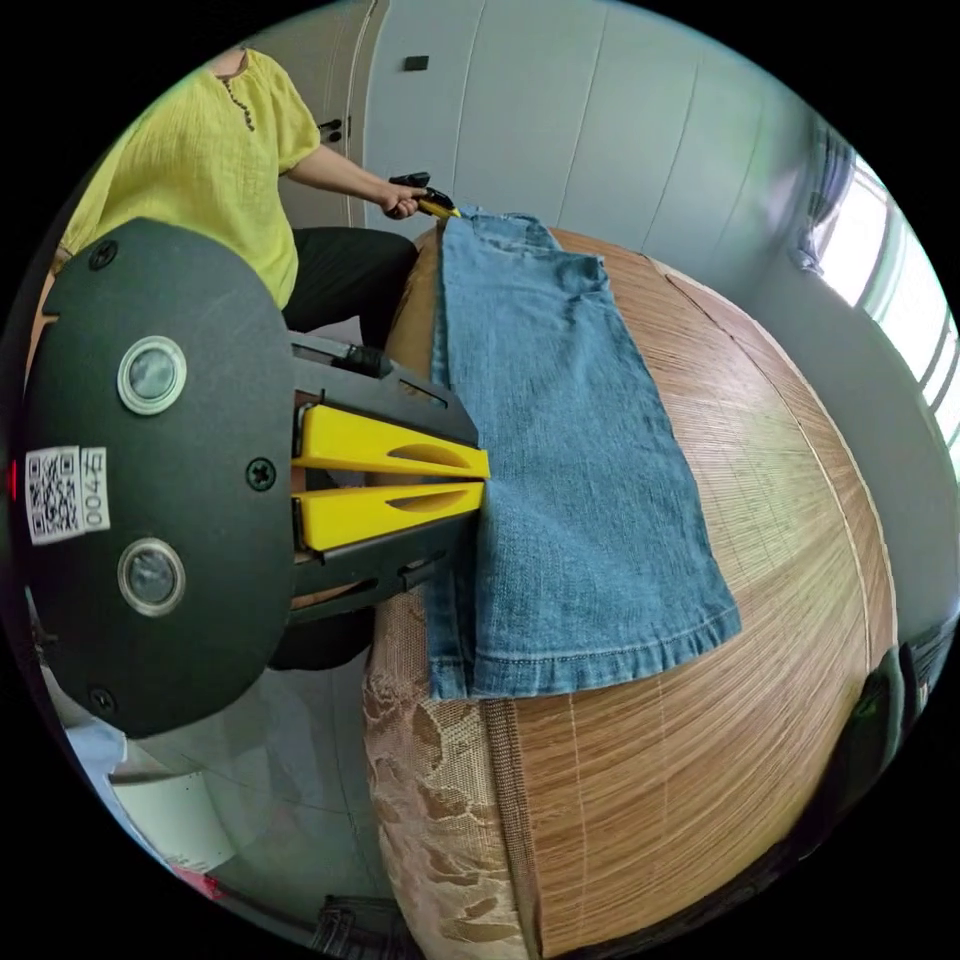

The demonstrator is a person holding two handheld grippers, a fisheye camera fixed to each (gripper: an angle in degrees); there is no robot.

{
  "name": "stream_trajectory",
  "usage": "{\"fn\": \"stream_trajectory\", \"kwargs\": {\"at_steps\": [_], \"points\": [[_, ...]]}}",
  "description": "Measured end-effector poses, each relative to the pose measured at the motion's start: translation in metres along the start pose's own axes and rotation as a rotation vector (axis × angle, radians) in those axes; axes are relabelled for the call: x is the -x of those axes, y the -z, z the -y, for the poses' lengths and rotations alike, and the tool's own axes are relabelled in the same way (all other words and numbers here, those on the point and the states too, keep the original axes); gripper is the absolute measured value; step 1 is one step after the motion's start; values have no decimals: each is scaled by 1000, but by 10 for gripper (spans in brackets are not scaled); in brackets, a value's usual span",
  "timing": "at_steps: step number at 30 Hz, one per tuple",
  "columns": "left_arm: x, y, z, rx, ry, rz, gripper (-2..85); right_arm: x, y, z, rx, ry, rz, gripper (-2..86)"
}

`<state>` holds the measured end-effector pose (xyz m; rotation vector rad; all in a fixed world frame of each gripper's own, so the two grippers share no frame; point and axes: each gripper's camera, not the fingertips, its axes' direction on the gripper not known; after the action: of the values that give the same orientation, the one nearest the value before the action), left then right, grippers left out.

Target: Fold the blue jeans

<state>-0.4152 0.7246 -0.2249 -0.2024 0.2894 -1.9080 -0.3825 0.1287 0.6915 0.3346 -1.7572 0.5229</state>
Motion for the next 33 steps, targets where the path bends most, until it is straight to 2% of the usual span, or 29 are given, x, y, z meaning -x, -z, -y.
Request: {"fn": "stream_trajectory", "kwargs": {"at_steps": [4, 10, 15, 17, 20, 25, 33], "points": [[-20, 11, -17, -32, -80, 79, 14, 10, 19, 2, -17, 68, -39, -7], [-88, -39, -34, 17, -339, 182, 4, -16, 9, 8, -2, -9, 6, -7], [-111, -128, -35, 230, -407, 289, 3, 1, 33, 22, 26, 16, -35, -7], [-110, -154, -41, 278, -440, 410, 4, 14, 48, 22, 56, 54, -68, -7], [-102, -156, -42, 266, -415, 368, 5, -12, 18, 17, 170, 13, -63, -7], [-93, -162, -40, 272, -373, 332, 5, -53, 8, 2, 96, -72, 119, -6], [-79, -170, -41, 254, -334, 284, 5, -42, 16, 2, 110, -12, 22, -4]]}}
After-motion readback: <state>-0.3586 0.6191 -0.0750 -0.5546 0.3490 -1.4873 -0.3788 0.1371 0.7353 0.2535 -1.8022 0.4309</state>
